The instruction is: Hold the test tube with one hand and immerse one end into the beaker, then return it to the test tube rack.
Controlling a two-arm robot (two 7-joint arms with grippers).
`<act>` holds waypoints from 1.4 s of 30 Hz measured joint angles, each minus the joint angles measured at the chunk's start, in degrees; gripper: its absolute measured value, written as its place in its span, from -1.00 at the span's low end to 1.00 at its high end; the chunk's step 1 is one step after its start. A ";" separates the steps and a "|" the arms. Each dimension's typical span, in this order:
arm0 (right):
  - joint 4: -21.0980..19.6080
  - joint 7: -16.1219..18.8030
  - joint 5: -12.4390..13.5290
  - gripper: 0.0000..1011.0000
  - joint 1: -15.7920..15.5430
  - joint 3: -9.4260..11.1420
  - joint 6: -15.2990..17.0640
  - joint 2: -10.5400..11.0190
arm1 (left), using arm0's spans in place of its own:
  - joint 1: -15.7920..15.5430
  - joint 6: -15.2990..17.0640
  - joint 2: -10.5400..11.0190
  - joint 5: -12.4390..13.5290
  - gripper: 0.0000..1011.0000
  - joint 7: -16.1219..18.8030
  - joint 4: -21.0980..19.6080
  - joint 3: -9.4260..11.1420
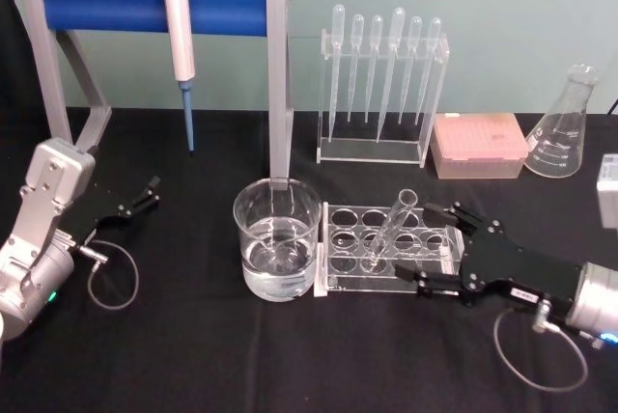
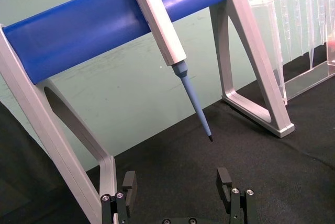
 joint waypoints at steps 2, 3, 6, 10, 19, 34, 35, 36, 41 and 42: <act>0.60 -0.37 -0.50 0.98 0.79 -0.54 0.22 -0.82 | 0.00 0.00 0.00 0.00 0.98 0.00 0.00 0.00; 0.78 -0.57 -0.68 0.98 1.01 -0.69 0.31 -1.07 | 0.00 0.00 0.00 0.00 0.98 0.00 0.00 0.00; 1.31 -1.32 -1.36 0.98 2.02 -1.24 0.75 -2.04 | 0.00 0.00 0.00 0.00 0.98 0.00 0.00 0.00; 1.74 -2.38 -2.01 0.98 3.01 -1.68 1.44 -3.06 | 0.00 0.00 0.00 0.00 0.98 0.00 0.00 0.00; 2.45 -4.38 -2.46 0.98 4.30 -2.20 3.80 -4.47 | 0.00 0.00 0.00 0.00 0.98 0.00 0.00 0.00; 2.36 -4.22 -2.46 0.56 4.17 -2.11 3.30 -4.32 | 0.00 0.00 0.00 0.00 0.98 0.00 0.00 0.00; 2.36 -4.21 -2.46 0.47 4.16 -2.11 3.29 -4.32 | 0.00 0.00 0.00 0.00 0.98 0.00 0.00 0.00; 2.36 -4.20 -2.46 0.45 4.16 -2.10 3.28 -4.32 | 0.00 0.00 0.00 0.00 0.98 0.00 0.00 0.00; 2.32 -4.10 -2.46 0.08 4.14 -2.07 3.19 -4.29 | 0.00 0.00 0.00 0.00 0.98 0.00 0.00 0.00; 2.31 -4.10 -2.46 0.06 4.13 -2.07 3.18 -4.28 | 0.00 0.00 0.00 0.00 0.98 0.00 0.00 0.00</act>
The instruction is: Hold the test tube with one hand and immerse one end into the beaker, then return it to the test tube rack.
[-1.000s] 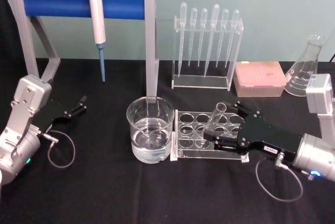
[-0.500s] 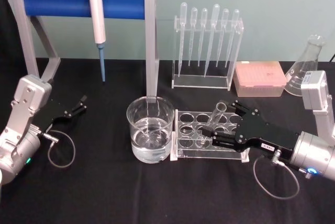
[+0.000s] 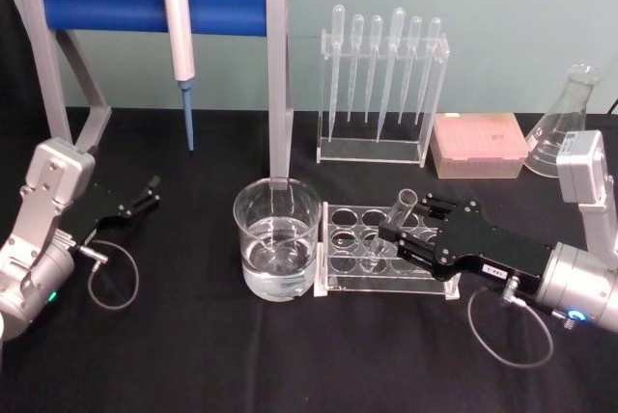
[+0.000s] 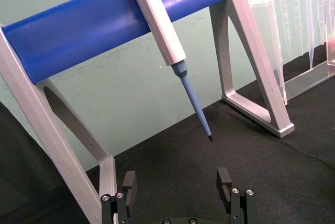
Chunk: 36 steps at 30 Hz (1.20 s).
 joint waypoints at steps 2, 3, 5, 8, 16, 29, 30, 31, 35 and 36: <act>-0.01 0.02 0.00 -0.12 -0.01 0.00 -0.02 0.01 | 0.00 0.00 0.00 0.00 0.98 0.00 0.00 0.00; -0.01 0.03 0.00 -0.16 -0.01 0.00 -0.03 0.01 | 0.00 0.00 0.00 0.00 0.98 0.00 0.00 0.00; -0.01 0.04 0.00 -0.23 -0.02 0.00 -0.03 0.02 | 0.00 0.00 0.00 0.00 0.98 0.00 0.00 0.00; -0.01 0.05 0.02 -0.43 -0.03 0.01 -0.07 0.03 | 0.00 0.00 0.00 0.00 0.98 0.00 0.00 0.00; -0.01 0.04 0.04 -0.51 -0.04 0.02 -0.12 0.04 | 0.00 0.00 0.00 0.00 0.98 0.00 0.00 0.00; -0.98 -0.01 -0.92 -0.52 0.88 0.04 0.43 0.66 | 0.00 0.00 0.00 0.00 0.98 0.00 0.00 0.00; -1.26 -0.05 -1.02 -0.52 1.04 0.06 0.60 0.78 | 0.00 0.00 0.00 0.00 0.98 0.00 0.00 0.00; -1.82 -0.13 -1.19 -0.52 1.31 0.14 0.92 1.03 | 0.00 0.00 0.00 0.00 0.98 0.00 0.00 0.00; -3.23 -0.31 -1.42 -0.52 1.92 0.38 1.88 1.74 | 0.00 0.00 0.00 0.00 0.98 0.00 0.00 0.00; -3.57 -0.41 -1.45 -0.52 2.04 0.45 2.15 1.91 | 0.00 0.00 0.00 0.00 0.98 0.00 0.00 0.00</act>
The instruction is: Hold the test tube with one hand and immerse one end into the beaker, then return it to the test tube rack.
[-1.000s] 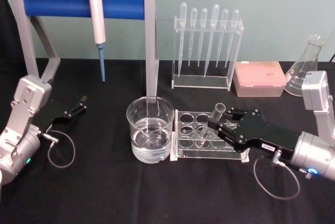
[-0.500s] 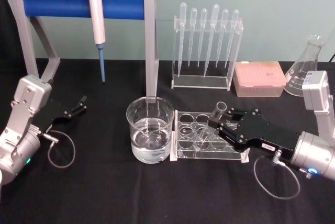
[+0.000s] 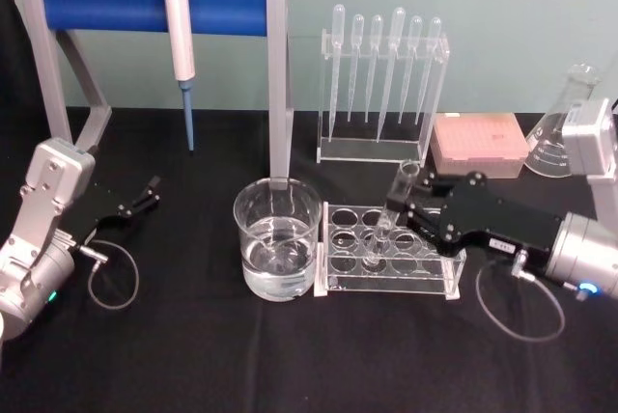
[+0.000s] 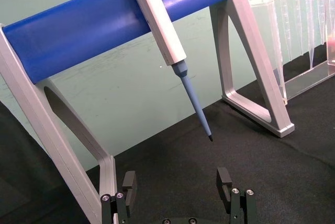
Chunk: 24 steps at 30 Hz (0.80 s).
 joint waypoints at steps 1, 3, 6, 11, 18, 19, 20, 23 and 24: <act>-0.75 -0.18 -0.01 -0.52 0.26 0.13 0.69 0.38 | 0.00 0.00 0.00 0.00 0.98 0.00 0.00 0.00; -1.72 -0.31 0.06 -0.52 0.69 0.28 1.97 1.01 | 0.00 0.00 0.00 0.00 0.98 0.00 0.00 0.00; -2.58 -0.36 0.41 -0.52 1.33 0.36 3.57 1.65 | 0.00 0.00 0.00 0.00 0.98 0.00 0.00 0.00; -3.79 -0.74 1.40 -0.52 3.21 0.33 7.48 2.82 | 0.00 0.00 0.00 0.00 0.98 0.00 0.00 0.00; -5.25 -1.17 3.05 -0.52 5.61 0.13 11.54 4.25 | 0.00 0.00 0.00 0.00 0.98 0.00 0.00 0.00; -5.43 -1.18 3.23 -0.52 5.87 0.12 11.89 4.42 | 0.00 0.00 0.00 0.00 0.98 0.00 0.00 0.00; -5.79 -1.20 3.58 -0.52 6.37 0.08 12.54 4.76 | 0.00 0.00 0.00 0.00 0.98 0.00 0.00 0.00; -6.31 -1.21 4.08 -0.52 7.01 0.06 13.28 5.21 | 0.00 0.00 0.00 0.00 0.98 0.00 0.00 0.00; -6.69 -1.28 4.38 -0.52 7.44 0.05 13.73 5.48 | 0.00 0.00 0.00 0.00 0.98 0.00 0.00 0.00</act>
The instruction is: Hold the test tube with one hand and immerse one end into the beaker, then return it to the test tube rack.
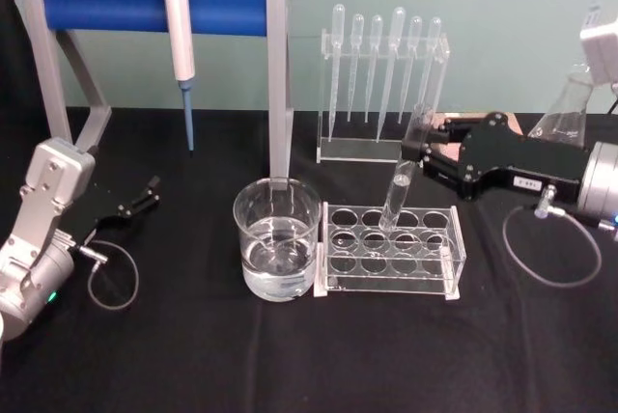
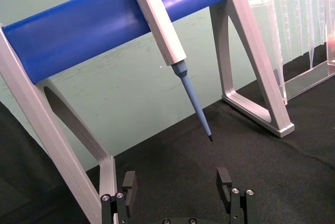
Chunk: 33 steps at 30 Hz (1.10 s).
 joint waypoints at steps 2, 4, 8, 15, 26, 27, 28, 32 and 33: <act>-0.50 -0.19 0.38 -0.52 0.61 -0.06 0.46 0.37 | 0.00 0.00 0.00 0.00 0.98 0.00 0.00 0.00; -0.96 -0.33 0.60 -0.52 1.15 -0.20 0.76 0.68 | 0.00 0.00 0.00 0.00 0.98 0.00 0.00 0.00; -1.42 -0.60 0.84 -0.52 1.72 -0.37 0.98 1.07 | 0.00 0.00 0.00 0.00 0.98 0.00 0.00 0.00; -1.51 -0.96 1.31 -0.52 3.23 -0.98 1.30 1.73 | 0.00 0.00 0.00 0.00 0.98 0.00 0.00 0.00; -1.28 -1.63 1.78 -0.52 4.14 -1.99 2.19 2.36 | 0.00 0.00 0.00 0.00 0.98 0.00 0.00 0.00; -1.24 -1.70 1.86 -0.52 4.07 -2.09 2.33 2.37 | 0.00 0.00 0.00 0.00 0.98 0.00 0.00 0.00; -1.17 -1.81 1.95 -0.52 3.94 -2.28 2.58 2.38 | 0.00 0.00 0.00 0.00 0.98 0.00 0.00 0.00; -1.16 -1.81 1.95 -0.52 3.95 -2.26 2.58 2.39 | 0.00 0.00 0.00 0.00 0.98 0.00 0.00 0.00; -1.17 -1.81 1.95 -0.52 3.95 -2.25 2.58 2.38 | 0.00 0.00 0.00 0.00 0.98 0.00 0.00 0.00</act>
